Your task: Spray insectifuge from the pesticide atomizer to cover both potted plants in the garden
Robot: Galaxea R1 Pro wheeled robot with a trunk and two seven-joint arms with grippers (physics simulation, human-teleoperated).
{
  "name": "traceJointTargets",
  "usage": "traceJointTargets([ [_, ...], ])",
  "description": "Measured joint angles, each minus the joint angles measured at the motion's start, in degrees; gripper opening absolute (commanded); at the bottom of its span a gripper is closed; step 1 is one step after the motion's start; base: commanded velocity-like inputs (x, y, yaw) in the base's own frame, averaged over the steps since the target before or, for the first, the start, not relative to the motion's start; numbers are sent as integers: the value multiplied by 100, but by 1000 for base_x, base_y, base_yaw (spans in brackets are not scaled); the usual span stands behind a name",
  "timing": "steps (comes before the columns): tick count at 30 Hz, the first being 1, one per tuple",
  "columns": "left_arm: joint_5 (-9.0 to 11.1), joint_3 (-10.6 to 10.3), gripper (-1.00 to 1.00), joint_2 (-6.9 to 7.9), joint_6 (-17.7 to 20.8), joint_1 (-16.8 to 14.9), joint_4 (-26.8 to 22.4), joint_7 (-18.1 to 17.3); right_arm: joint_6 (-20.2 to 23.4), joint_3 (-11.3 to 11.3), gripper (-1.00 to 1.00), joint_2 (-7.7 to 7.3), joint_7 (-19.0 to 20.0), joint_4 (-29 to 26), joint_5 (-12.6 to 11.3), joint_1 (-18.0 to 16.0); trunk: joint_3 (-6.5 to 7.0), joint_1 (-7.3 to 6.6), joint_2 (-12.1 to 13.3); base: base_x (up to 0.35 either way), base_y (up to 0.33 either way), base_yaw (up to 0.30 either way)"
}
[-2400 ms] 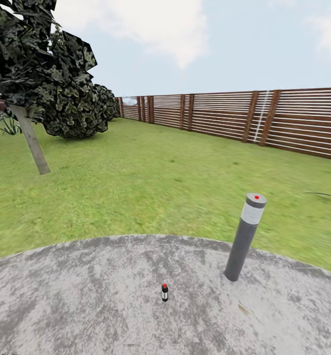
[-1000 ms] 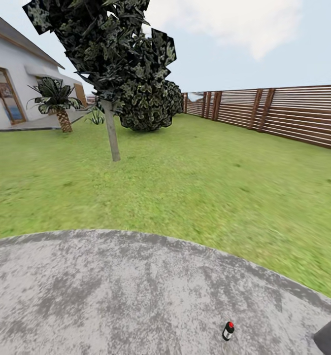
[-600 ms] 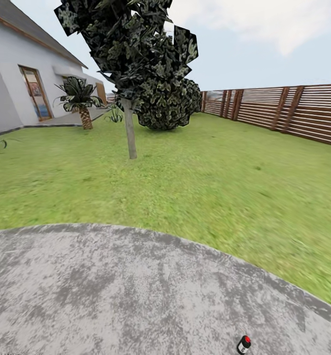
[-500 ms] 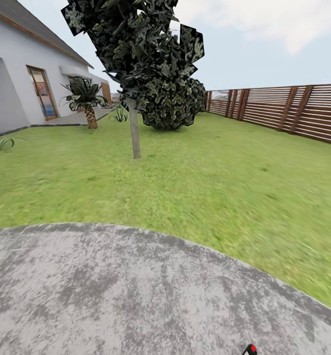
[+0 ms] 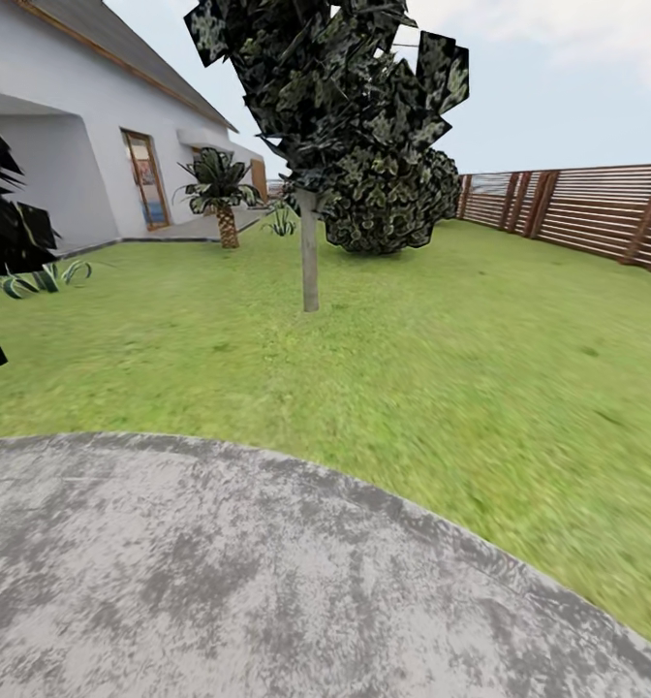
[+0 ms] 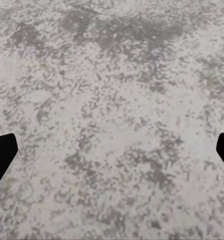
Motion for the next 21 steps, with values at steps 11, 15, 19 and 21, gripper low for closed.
traceJointTargets([
  [11,0,-5,100,0,0,-1,1,0,1,-1,100,0,3,-6,0,3,-34,0,0,324,91,219],
  [15,0,-8,100,0,-1,-2,2,0,1,1,100,-13,12,-10,4,4,-35,0,0,338,4,11],
  [19,0,-7,100,0,-1,-2,2,0,1,6,100,-17,17,-11,7,1,-35,0,0,339,0,1],
  [21,0,-9,100,0,-1,-2,2,0,1,6,100,-18,17,-11,8,0,-35,0,0,339,0,0],
])
